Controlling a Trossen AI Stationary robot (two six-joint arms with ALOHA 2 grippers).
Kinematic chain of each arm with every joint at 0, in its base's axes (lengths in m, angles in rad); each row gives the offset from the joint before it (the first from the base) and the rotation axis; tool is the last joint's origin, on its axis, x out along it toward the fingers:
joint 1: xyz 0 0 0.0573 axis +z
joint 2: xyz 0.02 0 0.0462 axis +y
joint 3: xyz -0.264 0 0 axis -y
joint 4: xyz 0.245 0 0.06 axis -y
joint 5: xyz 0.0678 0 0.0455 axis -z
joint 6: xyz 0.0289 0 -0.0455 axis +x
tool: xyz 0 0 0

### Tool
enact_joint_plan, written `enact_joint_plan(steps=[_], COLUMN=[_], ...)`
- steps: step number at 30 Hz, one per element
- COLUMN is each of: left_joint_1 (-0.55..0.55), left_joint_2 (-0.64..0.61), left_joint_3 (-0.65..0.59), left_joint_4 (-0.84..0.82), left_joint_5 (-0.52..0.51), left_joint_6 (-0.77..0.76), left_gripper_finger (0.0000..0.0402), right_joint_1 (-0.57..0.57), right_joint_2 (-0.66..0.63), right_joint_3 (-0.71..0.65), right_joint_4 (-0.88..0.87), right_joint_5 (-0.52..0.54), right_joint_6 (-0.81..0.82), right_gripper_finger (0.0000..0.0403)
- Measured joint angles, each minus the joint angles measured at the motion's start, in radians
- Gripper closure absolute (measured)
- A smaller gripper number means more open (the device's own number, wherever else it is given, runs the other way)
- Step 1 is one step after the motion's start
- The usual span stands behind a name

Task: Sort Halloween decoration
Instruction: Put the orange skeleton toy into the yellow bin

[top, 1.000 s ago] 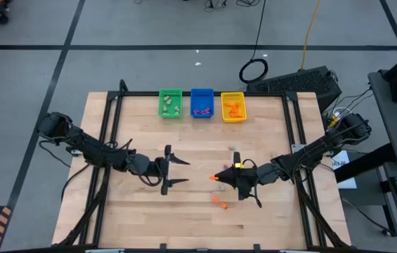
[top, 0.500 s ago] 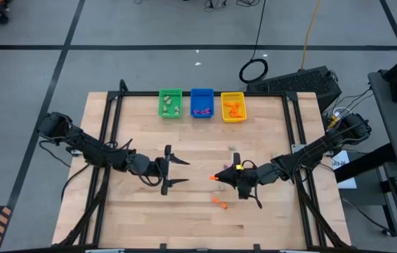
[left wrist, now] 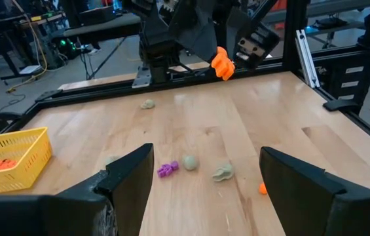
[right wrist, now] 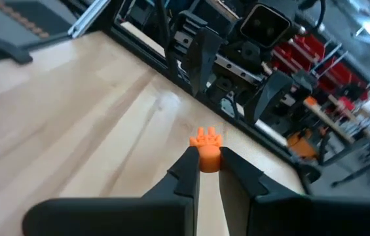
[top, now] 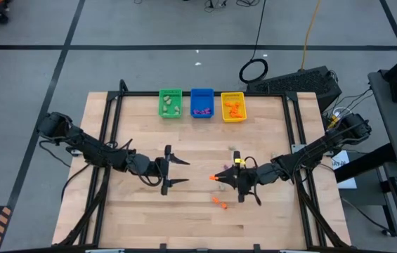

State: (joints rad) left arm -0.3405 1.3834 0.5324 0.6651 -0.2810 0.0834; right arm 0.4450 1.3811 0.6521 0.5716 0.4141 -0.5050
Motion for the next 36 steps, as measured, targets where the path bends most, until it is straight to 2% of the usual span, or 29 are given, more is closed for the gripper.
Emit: enact_joint_plan(steps=[13, 28, 32, 36], left_joint_1=[0.000, 0.000, 0.000, 0.000], left_joint_2=[0.000, 0.000, 0.000, 0.000], left_joint_3=[0.000, 0.000, 0.000, 0.000], left_joint_4=[0.000, -0.001, -0.001, -0.001], left_joint_5=[0.000, 0.001, 0.001, 0.001], left_joint_6=[0.000, -0.003, -0.009, -0.025], left_gripper_finger=[0.0128, 0.0128, 0.0128, 0.0128], right_joint_1=[0.000, 0.000, 0.000, 0.000], right_joint_2=[0.000, 0.000, 0.000, 0.000], right_joint_3=[0.000, 0.000, 0.000, 0.000], right_joint_4=[0.000, -0.001, -0.001, -0.001], right_joint_5=[0.000, -0.001, -0.001, -0.001], right_joint_6=[0.382, 0.932, 1.009, 1.016], right_gripper_finger=[0.0375, 0.0375, 0.0375, 0.0375])
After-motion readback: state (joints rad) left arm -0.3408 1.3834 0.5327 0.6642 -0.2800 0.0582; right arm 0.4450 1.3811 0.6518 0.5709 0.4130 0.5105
